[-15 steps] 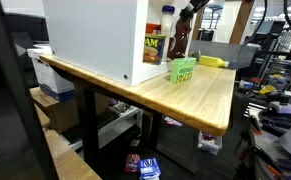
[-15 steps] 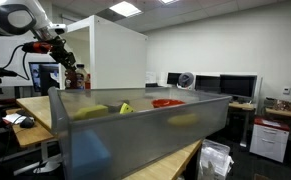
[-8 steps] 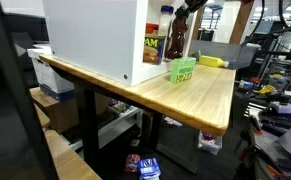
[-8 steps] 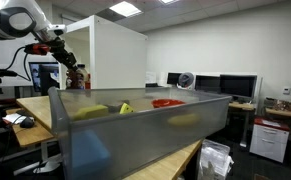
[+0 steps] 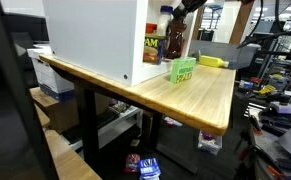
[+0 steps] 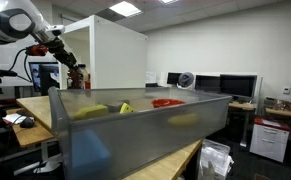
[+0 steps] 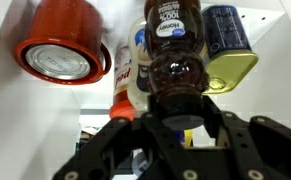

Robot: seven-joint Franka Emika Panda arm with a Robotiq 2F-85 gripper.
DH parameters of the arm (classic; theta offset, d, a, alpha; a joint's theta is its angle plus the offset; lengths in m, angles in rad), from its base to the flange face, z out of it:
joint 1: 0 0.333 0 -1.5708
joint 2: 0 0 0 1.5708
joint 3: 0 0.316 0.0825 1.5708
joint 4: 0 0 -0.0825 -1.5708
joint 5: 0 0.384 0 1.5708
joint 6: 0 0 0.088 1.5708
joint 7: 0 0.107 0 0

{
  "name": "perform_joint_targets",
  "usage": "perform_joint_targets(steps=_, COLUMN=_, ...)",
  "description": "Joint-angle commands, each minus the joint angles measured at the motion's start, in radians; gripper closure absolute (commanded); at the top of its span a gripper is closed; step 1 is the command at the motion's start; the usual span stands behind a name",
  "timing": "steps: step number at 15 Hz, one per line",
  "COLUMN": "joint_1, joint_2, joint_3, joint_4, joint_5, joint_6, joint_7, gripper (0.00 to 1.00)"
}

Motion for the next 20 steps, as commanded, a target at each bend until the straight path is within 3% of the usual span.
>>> perform_joint_targets(steps=1, joint_1=-0.058, joint_2=0.018, joint_3=0.052, joint_4=0.014, joint_5=-0.045, joint_6=0.053, joint_7=0.068, gripper=0.8)
perform_joint_targets(steps=20, joint_1=-0.216, joint_2=0.007, joint_3=0.211, joint_4=0.001, joint_5=-0.076, joint_6=0.157, joint_7=0.216, gripper=0.8)
